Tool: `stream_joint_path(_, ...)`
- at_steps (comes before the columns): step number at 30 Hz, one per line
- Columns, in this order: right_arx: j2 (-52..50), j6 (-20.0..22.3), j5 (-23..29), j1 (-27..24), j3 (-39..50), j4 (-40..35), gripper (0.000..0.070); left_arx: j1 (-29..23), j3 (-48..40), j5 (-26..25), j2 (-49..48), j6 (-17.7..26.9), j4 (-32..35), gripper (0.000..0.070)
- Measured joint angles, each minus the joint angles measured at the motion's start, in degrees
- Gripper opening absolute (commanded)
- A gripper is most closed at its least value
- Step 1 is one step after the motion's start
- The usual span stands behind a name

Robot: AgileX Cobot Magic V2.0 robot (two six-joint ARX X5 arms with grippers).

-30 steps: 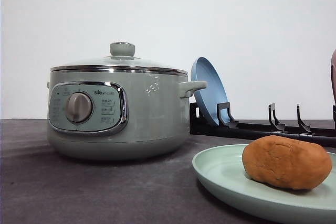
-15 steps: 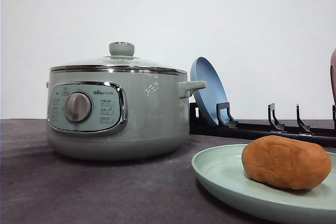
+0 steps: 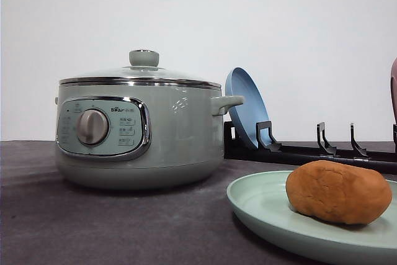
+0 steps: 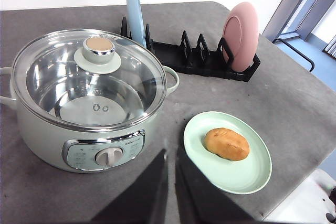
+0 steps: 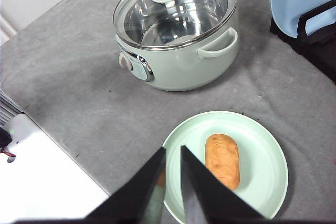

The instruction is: Transfer potato from steamer to green plate

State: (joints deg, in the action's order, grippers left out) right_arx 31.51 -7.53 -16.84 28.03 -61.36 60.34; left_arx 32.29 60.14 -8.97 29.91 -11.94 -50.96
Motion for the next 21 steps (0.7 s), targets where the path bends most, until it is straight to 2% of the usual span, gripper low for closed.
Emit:
stream_joint_path(10, 0.0, 0.0, 0.0, 0.0, 0.0, 0.0, 0.0041, -1.3, -2.0, -0.2, -1.0, 0.0, 2.5, 0.0016)
stream_joint_path(13, 0.0, 0.0, 0.0, 0.0, 0.0, -0.1, 0.0041, -5.4, -8.1, -0.2, -4.2, 0.0, 10.1, 0.0017)
stream_joint_path(18, 0.0, 0.0, 0.0, 0.0, 0.0, -0.1, 0.0041, -16.3, -25.0, -0.2, -13.8, 2.1, 27.9, 0.0017)
stream_joint_path(21, 0.0, 0.0, 0.0, 0.0, 0.0, -0.2, 0.0041, -22.5, -34.7, -0.1, -20.4, 3.0, 32.3, 0.0017)
